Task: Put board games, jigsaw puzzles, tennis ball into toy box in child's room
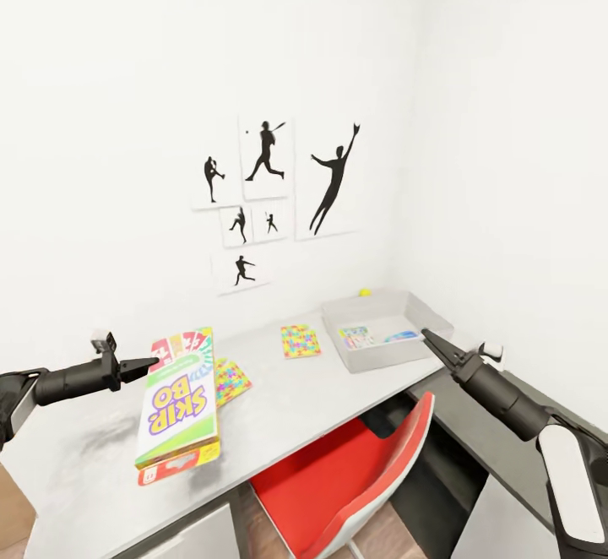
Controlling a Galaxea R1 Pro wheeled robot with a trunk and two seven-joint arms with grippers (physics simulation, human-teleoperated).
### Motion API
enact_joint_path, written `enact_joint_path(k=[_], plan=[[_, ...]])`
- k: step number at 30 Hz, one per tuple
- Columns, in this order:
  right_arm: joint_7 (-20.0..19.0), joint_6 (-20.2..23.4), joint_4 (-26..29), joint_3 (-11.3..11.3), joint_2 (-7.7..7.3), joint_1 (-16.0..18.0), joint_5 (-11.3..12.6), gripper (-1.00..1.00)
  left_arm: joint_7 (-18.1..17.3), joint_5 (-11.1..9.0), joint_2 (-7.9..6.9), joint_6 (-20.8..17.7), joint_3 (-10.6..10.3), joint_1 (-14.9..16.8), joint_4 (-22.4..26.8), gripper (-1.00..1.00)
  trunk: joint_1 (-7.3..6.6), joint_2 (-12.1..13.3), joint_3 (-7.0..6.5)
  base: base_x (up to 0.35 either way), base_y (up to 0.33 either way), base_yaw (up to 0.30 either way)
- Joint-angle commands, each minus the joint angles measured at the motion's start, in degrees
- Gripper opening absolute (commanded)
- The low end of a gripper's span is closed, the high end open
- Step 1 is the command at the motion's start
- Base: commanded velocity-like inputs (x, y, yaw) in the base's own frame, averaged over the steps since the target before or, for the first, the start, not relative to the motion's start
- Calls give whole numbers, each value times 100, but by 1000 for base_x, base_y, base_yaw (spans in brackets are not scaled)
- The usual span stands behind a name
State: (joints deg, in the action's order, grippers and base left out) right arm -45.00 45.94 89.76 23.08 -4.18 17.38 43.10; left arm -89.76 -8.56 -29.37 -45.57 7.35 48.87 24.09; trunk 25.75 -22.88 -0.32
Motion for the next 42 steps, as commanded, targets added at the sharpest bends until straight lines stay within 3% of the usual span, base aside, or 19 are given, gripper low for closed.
enact_joint_path(k=[1, 25, 34, 42], plan=[[-12, 31, -2, 5, 3, 3, 13, 100, -24, -2, 1, -60, 11, 1, 0, -100, 4, -4, 2, 159, -81, 0], [18, 29, 0, 5, 39, 3, 14, 100, -24, -5, 8, -59, 13, 0, -1, -100, 4, -4, 2, 192, -149, 0], [18, 30, -2, 5, 32, 3, 14, 100, -24, -5, 60, -57, 12, -3, -1, -100, 4, -4, 2, 34, -262, -6], [18, 30, -3, 6, 31, 3, 14, 100, -24, -5, 79, -57, 13, -9, -1, -100, 4, -4, 2, 9, -104, -196]])
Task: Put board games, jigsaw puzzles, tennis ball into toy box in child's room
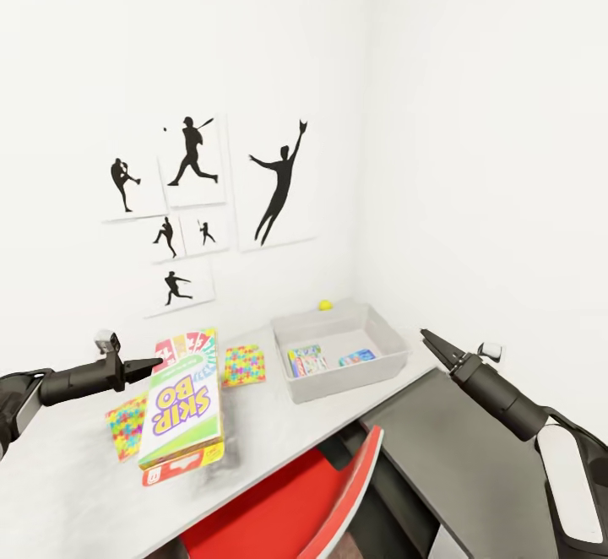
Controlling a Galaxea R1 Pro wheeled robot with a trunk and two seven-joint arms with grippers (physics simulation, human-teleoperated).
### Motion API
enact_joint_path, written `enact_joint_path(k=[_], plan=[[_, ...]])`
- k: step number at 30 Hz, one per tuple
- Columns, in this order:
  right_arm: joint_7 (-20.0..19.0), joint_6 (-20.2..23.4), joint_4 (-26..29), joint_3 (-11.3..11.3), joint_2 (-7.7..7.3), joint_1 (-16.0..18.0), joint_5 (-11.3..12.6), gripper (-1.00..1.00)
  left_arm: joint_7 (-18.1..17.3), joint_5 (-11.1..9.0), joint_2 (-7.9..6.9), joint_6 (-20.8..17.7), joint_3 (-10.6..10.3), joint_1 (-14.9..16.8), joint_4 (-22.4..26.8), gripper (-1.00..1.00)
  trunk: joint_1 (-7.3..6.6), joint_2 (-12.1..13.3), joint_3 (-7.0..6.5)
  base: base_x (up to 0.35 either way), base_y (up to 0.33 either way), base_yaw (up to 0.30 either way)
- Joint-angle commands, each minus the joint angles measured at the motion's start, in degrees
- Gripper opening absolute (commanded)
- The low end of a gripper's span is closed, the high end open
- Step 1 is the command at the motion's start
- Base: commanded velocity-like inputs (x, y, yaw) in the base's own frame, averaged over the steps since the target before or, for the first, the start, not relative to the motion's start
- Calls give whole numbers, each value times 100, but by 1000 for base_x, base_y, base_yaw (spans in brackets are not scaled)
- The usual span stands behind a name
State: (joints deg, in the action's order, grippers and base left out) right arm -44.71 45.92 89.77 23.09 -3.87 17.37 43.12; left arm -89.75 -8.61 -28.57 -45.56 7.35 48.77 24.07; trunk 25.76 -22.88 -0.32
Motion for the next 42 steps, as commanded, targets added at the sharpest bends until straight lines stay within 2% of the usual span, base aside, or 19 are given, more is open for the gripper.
enact_joint_path(k=[1, 17, 26, 42], plan=[[-11, 31, -4, 4, 0, 3, 13, 100, -25, 0, 0, -58, 12, 1, 2, -100, 2, -4, 2, 87, -188, -86], [-11, 31, 2, 2, 9, 3, 13, 100, -25, 0, 7, -58, 12, 1, 2, -100, 2, -4, 2, 160, -75, -9], [-23, 31, 5, -6, 9, 3, 13, 100, -25, 0, 9, -56, 12, 1, 2, -100, 2, -4, 2, 128, -26, 165], [-37, 31, 5, -6, 9, 3, 13, 100, -25, 0, 9, -50, 12, 1, 2, -100, 2, -4, 2, 103, -37, 10]])
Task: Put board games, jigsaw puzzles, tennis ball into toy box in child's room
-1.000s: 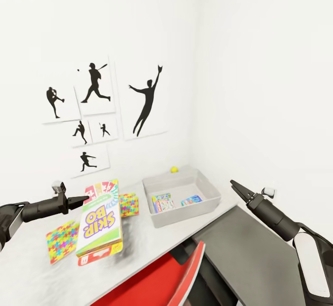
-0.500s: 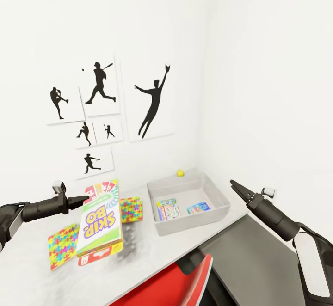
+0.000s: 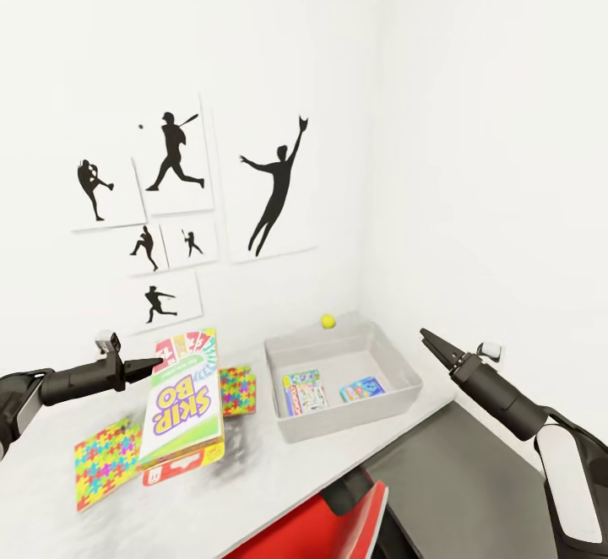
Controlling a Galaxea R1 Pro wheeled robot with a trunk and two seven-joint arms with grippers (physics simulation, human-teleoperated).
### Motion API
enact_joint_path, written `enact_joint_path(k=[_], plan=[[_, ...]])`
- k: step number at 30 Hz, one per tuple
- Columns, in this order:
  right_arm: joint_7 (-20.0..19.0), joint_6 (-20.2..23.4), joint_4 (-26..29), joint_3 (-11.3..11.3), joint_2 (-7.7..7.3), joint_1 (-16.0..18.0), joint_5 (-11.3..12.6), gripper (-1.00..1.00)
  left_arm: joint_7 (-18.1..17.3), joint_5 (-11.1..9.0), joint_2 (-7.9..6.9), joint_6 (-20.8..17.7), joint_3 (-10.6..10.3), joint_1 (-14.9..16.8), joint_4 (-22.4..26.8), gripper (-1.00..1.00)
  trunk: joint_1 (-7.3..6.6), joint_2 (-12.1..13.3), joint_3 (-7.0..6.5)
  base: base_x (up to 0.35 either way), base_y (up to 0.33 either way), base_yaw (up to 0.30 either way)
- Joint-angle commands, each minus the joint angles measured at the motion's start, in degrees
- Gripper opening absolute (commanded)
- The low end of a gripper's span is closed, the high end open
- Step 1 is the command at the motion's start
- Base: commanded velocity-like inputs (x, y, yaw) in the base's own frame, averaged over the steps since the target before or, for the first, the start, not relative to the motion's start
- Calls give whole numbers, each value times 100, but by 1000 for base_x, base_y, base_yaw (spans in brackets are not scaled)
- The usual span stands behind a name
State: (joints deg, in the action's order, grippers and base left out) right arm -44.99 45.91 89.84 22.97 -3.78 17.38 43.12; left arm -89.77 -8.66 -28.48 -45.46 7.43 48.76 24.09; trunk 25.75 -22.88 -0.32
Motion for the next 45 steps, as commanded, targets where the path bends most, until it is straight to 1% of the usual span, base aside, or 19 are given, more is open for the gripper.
enact_joint_path(k=[1, 21, 33, 35, 36, 37, 40, 41, 44, 45], plan=[[-10, 32, -2, 6, 0, 3, 13, 100, -23, 5, 0, -60, 5, 2, -1, -100, 3, -4, 2, 113, -70, 0], [-11, 32, -2, -12, 0, 3, 8, 100, -23, 5, 0, -60, 5, 2, -1, -100, 3, -4, 2, 74, -8, 0], [14, 32, -2, -1, -10, 3, 11, 100, -23, 5, 0, -64, 5, 2, -1, -100, 3, -4, 2, 7, 0, 0], [12, 32, -2, 12, -19, 3, 12, 100, -23, 8, 3, -115, 12, 2, -1, -100, 3, -4, 2, 0, 0, 0], [12, 32, -2, 13, -25, 3, 12, 100, -23, 10, 19, -134, 14, 2, -2, -100, 3, -4, 2, 0, 0, 0], [10, 32, -2, 17, -31, 3, 12, 100, -23, 14, 67, -148, 22, 2, -5, -100, 3, -4, 2, 0, 0, 0], [-4, 32, -2, 22, -47, 3, 12, 100, -23, 16, 256, -175, 33, 12, -4, -100, 3, -4, 2, 0, 0, 0], [-6, 32, -2, 22, -50, 3, 13, 100, -23, 15, 293, -189, 35, 22, -3, -100, 3, -4, 2, 0, 0, 0], [-13, 32, -2, 28, -61, 3, 13, 100, -23, 12, 345, -295, 38, 49, 5, -100, 3, -4, 2, 0, 0, 0], [-15, 32, -2, 33, -64, 3, 13, 100, 44, 10, 366, -355, 42, 57, 6, -100, 3, -4, 2, 0, 0, 0]])
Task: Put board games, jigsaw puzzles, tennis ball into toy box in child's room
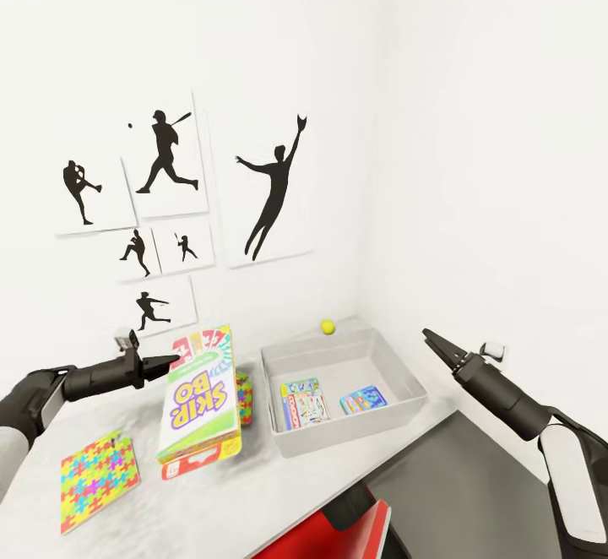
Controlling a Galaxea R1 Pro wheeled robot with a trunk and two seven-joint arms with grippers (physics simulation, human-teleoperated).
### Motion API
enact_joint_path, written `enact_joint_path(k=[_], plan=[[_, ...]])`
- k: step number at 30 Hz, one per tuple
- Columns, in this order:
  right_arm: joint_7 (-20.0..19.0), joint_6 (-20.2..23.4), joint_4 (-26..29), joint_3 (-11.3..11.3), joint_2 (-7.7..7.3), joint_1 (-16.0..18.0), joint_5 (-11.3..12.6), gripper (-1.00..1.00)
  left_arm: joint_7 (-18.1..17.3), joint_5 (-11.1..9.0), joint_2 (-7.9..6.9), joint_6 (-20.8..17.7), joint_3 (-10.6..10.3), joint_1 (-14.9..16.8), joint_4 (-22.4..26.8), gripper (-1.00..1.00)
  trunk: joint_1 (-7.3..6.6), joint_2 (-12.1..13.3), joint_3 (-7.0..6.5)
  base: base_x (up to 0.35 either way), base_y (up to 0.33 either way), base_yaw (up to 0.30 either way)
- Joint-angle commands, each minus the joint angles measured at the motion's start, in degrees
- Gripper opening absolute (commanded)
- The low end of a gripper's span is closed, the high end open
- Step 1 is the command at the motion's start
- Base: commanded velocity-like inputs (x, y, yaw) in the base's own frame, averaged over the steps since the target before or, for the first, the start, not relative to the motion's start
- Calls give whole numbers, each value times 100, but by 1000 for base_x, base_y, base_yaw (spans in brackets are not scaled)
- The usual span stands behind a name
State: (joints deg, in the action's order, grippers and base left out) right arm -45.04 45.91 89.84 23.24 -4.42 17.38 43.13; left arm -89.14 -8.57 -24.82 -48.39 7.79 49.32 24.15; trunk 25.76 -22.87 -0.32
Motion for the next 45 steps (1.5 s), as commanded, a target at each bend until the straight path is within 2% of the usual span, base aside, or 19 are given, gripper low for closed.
enact_joint_path(k=[1, 4, 9, 11, 13, 14, 17, 18, 20, 21, 23, 28, 31, 33, 35, 37, 41, 45], plan=[[-11, 32, -1, 9, -2, 3, 12, 100, 68, -3, 35, -114, 7, 7, 0, -100, 2, -4, 2, 0, 0, 0], [-13, 32, -1, 48, -9, 3, 12, 100, 209, -5, 139, -211, 8, 16, 5, -100, 2, -4, 2, 0, 0, 0], [-22, 59, -1, 317, -14, 3, 12, 100, 602, -4, 472, -420, 33, 82, 302, -100, 2, -4, 2, 0, 0, 0], [-27, 69, -1, 445, -14, -13, 15, 100, 963, -4, 714, -575, 213, 131, 600, -100, 2, -4, 2, 0, 0, 0], [-35, 73, -1, 541, -14, -39, 14, 100, 1445, -6, 1002, -746, 607, 152, 864, -100, 2, -4, 2, 0, 0, 0], [-36, 73, -1, 561, -15, -46, 15, 100, 1566, -7, 1075, -772, 736, 157, 926, -100, 2, -4, 2, 0, 0, 0], [-44, 81, -2, 673, -15, -69, 17, 100, 2183, -24, 1521, -843, 1632, 163, 1237, -100, 2, -4, 2, 0, 0, 0], [-45, 81, -2, 689, -15, -70, 18, 100, 2268, -27, 1593, -847, 1789, 164, 1278, -100, 2, -4, 2, 0, 0, 0], [-47, 81, -4, 739, -15, -74, 15, 100, 2553, -34, 1868, -856, 2332, 169, 1404, -100, 2, -4, 2, 0, 0, 0], [-48, 80, -4, 747, -15, -74, 15, 100, 2604, -35, 1932, -858, 2437, 170, 1428, -100, 2, -4, 2, 0, 0, 0], [-48, 78, -6, 766, -15, -76, 14, 100, 2743, -36, 2156, -859, 2730, 171, 1493, -100, 2, -4, 2, 0, 0, 0], [-49, 78, -7, 776, -15, -76, 13, 100, 2906, -35, 2437, -848, 2922, 168, 1558, -100, 2, -4, 2, 0, 0, 0], [-49, 76, -8, 778, -15, -76, 14, 100, 3089, -34, 2640, -841, 2959, 161, 1907, -100, 2, -4, 2, 0, 0, 0], [-49, 76, -6, 778, -15, -76, 16, 100, 3191, -47, 2839, -840, 3015, 143, 2209, -100, 2, -4, 2, 0, 0, 0], [-49, 71, -4, 779, -15, -76, 15, 100, 3330, -59, 3188, -836, 3237, 116, 2715, -100, 2, -4, 2, 0, 0, 0], [-49, 68, -2, 779, -10, -76, 19, 100, 3685, -78, 3482, -856, 3403, 43, 3300, -100, 2, -4, 2, 0, 0, 0], [-49, 67, -6, 779, -13, -76, 14, 100, 4152, -84, 3482, -914, 3412, -13, 3568, -100, 2, -4, 2, 0, 0, 0], [-49, 67, -6, 784, -14, -76, 12, 100, 4335, -100, 3482, -1063, 3366, -26, 3382, -100, 2, -4, 2, 0, 0, 0]])
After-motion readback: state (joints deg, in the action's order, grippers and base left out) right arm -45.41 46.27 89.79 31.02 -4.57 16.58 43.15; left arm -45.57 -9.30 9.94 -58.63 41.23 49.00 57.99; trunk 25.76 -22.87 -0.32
